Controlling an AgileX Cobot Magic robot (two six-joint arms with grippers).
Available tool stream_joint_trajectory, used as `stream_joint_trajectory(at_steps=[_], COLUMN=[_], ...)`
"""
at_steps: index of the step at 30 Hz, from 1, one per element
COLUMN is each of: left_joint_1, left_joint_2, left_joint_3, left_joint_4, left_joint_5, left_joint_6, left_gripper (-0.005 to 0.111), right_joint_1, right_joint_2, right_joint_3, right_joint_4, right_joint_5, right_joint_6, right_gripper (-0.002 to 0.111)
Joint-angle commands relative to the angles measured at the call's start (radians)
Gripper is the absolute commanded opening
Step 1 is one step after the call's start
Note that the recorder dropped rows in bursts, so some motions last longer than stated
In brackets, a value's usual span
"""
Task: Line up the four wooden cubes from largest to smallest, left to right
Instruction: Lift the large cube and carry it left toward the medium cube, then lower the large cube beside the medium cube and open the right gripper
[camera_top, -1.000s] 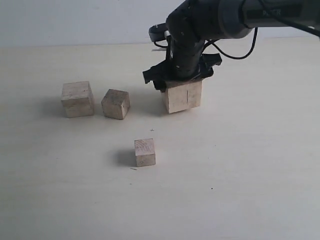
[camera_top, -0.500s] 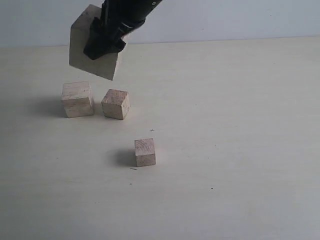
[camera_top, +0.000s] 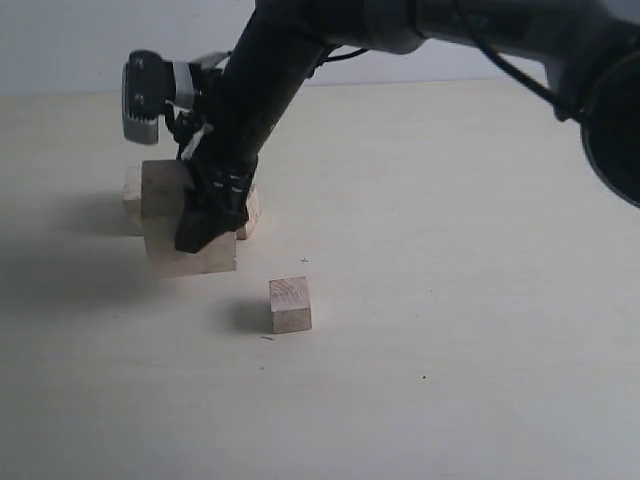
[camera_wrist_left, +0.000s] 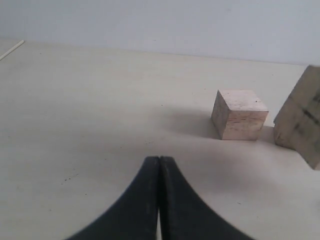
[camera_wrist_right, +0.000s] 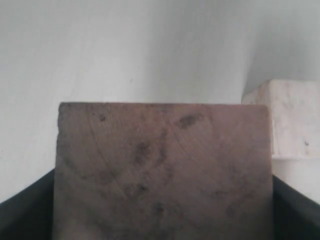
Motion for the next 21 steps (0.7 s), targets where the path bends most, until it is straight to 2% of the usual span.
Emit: stream_joint_trajectory(at_steps=[1, 11, 17, 21], left_joint_1=[-0.007, -0.007, -0.007, -0.007], left_joint_2=[-0.006, -0.006, -0.006, -0.006], left_joint_3=[0.004, 0.004, 0.004, 0.004], left_joint_4=[-0.006, -0.006, -0.006, -0.006], left_joint_5=[-0.013, -0.013, -0.013, -0.013], left_joint_6=[0.000, 0.000, 0.000, 0.000], left_gripper=[0.000, 0.000, 0.000, 0.000], right_joint_1=[0.013, 0.005, -0.041, -0.064], right_joint_2=[0.027, 0.085, 0.089, 0.089], right_joint_3=[-0.010, -0.010, -0.010, -0.010], right_joint_4=[-0.101, -0.197, -0.209, -0.204], right_joint_5=[-0.058, -0.133, -0.222, -0.211], right_joint_6=[0.120, 0.152, 0.176, 0.177], right_gripper=[0.000, 0.000, 0.000, 0.000])
